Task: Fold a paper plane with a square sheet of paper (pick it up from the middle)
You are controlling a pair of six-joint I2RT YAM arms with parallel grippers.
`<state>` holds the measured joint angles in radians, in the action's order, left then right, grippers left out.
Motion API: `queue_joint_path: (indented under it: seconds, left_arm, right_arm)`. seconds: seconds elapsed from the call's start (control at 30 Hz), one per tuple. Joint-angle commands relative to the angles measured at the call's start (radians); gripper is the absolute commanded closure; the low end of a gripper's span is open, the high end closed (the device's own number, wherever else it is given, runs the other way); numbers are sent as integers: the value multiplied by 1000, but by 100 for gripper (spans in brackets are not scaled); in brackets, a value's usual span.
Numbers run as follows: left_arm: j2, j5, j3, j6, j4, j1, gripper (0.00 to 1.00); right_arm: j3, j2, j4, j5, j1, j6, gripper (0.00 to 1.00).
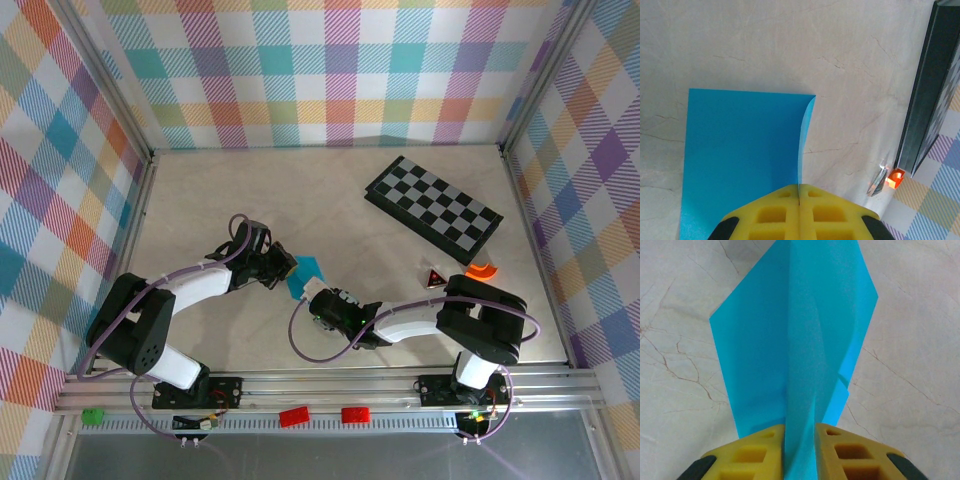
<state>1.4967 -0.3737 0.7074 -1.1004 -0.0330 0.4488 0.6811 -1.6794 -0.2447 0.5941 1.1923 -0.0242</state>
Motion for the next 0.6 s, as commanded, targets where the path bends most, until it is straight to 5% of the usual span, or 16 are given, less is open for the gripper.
queue_joint_path:
  seconds: [0.0, 0.57]
  left_arm:
    - [-10, 1, 4, -6, 10, 11, 100]
    - [-7, 14, 9, -6, 23, 24, 100]
  right_arm:
    - [9, -5, 1, 1, 4, -52, 79]
    - [-20, 0, -39, -42, -4, -112, 89]
